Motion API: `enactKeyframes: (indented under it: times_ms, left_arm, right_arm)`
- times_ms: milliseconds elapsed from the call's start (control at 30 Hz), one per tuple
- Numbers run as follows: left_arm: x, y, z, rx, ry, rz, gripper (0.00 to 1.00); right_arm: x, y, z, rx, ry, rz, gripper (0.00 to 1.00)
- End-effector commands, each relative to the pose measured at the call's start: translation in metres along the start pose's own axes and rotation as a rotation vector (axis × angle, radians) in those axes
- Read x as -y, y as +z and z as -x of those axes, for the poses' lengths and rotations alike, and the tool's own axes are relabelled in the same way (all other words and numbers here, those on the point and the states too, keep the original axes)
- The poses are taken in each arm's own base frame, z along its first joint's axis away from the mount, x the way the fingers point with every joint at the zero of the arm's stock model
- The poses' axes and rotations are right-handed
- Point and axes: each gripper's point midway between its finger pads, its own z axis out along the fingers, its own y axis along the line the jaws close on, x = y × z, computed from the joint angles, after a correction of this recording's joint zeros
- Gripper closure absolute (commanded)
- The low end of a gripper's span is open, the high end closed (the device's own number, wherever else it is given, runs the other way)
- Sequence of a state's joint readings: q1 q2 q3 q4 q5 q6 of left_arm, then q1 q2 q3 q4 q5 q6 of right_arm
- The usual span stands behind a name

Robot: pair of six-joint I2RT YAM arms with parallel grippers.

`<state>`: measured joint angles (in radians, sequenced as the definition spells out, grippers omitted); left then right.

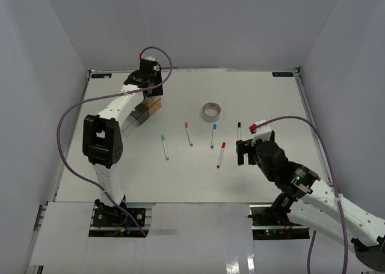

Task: Sort the stationery into containers
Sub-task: Place the stationery in the storage box.

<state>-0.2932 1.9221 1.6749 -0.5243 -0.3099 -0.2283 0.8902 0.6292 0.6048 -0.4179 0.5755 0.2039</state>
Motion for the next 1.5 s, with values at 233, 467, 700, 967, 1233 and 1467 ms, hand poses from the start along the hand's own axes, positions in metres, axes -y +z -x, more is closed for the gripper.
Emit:
enactKeyframes:
  times_ms: [233,467,700,967,1233,1467]
  left_arm:
    - [-0.014,0.024,0.001,-0.018,-0.035,-0.017,0.55]
    - [-0.01,0.037,-0.015,-0.06,-0.031,-0.031,0.48]
    - [-0.011,0.037,-0.02,-0.07,-0.035,-0.034,0.4]
    - [-0.01,0.031,-0.018,-0.065,-0.029,-0.042,0.31]
    - [-0.009,0.019,-0.006,-0.036,-0.03,-0.064,0.35]
    - [-0.007,0.019,-0.006,-0.039,-0.025,-0.08,0.4]
  right_arm:
    - [0.001,-0.001,0.005,0.022,0.031,-0.003,0.1]
    - [0.0,-0.001,0.003,0.018,0.038,0.003,0.1]
    - [-0.001,-0.002,0.002,0.019,0.048,0.006,0.1]
    - [-0.005,0.0,-0.003,0.003,0.055,0.018,0.1]
    - [-0.007,0.0,-0.002,0.003,0.071,0.028,0.1]
    - [-0.007,0.0,-0.005,-0.003,0.075,0.029,0.1]
